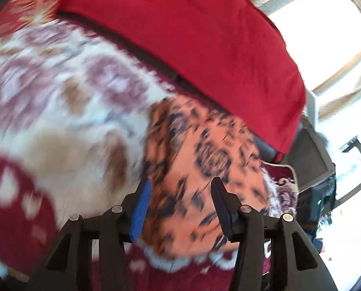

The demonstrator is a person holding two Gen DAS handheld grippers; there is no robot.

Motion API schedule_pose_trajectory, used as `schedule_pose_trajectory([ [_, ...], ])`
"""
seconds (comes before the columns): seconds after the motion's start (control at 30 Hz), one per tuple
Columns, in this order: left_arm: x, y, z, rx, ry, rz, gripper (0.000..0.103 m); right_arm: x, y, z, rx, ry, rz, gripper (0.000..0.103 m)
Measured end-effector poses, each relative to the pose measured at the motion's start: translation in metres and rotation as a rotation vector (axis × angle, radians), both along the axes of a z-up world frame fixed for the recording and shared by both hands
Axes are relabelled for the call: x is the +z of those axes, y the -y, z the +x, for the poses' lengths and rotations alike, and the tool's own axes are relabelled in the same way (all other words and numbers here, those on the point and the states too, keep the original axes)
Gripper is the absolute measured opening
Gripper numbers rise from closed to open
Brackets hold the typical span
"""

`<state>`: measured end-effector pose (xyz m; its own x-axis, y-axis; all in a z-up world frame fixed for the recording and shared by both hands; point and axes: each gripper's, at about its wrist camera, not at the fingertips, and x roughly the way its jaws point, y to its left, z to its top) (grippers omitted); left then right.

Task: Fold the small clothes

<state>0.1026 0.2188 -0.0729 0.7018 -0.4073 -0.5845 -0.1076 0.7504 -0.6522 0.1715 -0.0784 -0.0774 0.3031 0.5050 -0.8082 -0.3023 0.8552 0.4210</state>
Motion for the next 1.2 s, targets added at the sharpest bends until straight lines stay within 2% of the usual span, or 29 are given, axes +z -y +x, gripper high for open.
schedule_pose_trajectory([
  [0.13,-0.013,0.000,0.061,-0.058,-0.041,-0.009,0.051,0.000,0.001,-0.001,-0.008,-0.001,0.002,0.092],
  [0.37,-0.035,-0.007,0.104,-0.089,-0.108,-0.030,0.051,-0.003,0.001,-0.001,0.000,-0.004,0.015,0.092],
  [0.4,-0.038,-0.010,0.108,-0.087,-0.119,-0.043,0.049,-0.003,0.001,-0.001,0.000,-0.005,0.014,0.092],
  [0.43,-0.040,-0.011,0.112,-0.101,-0.122,-0.064,0.042,-0.003,0.001,0.000,0.001,-0.006,0.014,0.092],
  [0.47,-0.044,-0.013,0.115,-0.119,-0.125,-0.085,0.020,-0.004,0.001,0.000,0.002,-0.007,0.013,0.092],
  [0.53,-0.042,-0.011,0.119,-0.124,-0.121,-0.092,0.015,-0.003,0.002,0.001,0.003,-0.012,0.013,0.092],
  [0.57,-0.033,-0.011,0.115,-0.101,-0.102,-0.061,0.011,-0.001,0.002,0.001,0.004,-0.017,0.014,0.092],
  [0.67,-0.005,-0.010,0.091,-0.033,0.010,0.009,0.011,0.003,0.006,0.003,0.003,-0.025,0.021,0.092],
  [0.73,-0.021,-0.003,0.098,-0.040,-0.064,0.053,0.012,0.001,0.011,0.004,0.002,-0.037,0.031,0.092],
  [0.77,-0.035,0.002,0.104,-0.041,-0.114,0.081,0.019,0.001,0.012,0.005,0.006,-0.040,0.037,0.092],
  [0.83,-0.045,-0.004,0.104,-0.014,-0.117,0.042,0.028,0.002,0.014,0.006,0.010,-0.041,0.044,0.092],
  [0.87,-0.043,-0.009,0.100,0.008,-0.112,0.020,0.039,0.004,0.016,0.006,0.002,-0.036,0.047,0.092],
  [0.9,-0.040,-0.012,0.096,0.034,-0.112,0.012,0.044,0.006,0.019,0.006,-0.005,-0.028,0.054,0.092],
  [0.97,-0.032,-0.018,0.082,0.062,-0.116,0.003,0.046,0.010,0.027,0.007,-0.027,-0.021,0.078,0.092],
  [1.03,-0.025,-0.022,0.063,0.064,-0.098,-0.023,0.055,0.010,0.036,0.016,-0.050,-0.031,0.119,0.092],
  [1.07,-0.023,-0.020,0.053,0.064,-0.093,-0.030,0.071,0.009,0.039,0.021,-0.058,-0.036,0.144,0.092],
  [1.1,-0.023,-0.017,0.044,0.057,-0.096,-0.020,0.079,0.009,0.041,0.027,-0.069,-0.045,0.180,0.092],
  [1.2,-0.033,0.003,0.031,-0.004,-0.116,0.030,0.079,-0.002,0.034,0.053,-0.050,-0.122,0.285,0.092],
])
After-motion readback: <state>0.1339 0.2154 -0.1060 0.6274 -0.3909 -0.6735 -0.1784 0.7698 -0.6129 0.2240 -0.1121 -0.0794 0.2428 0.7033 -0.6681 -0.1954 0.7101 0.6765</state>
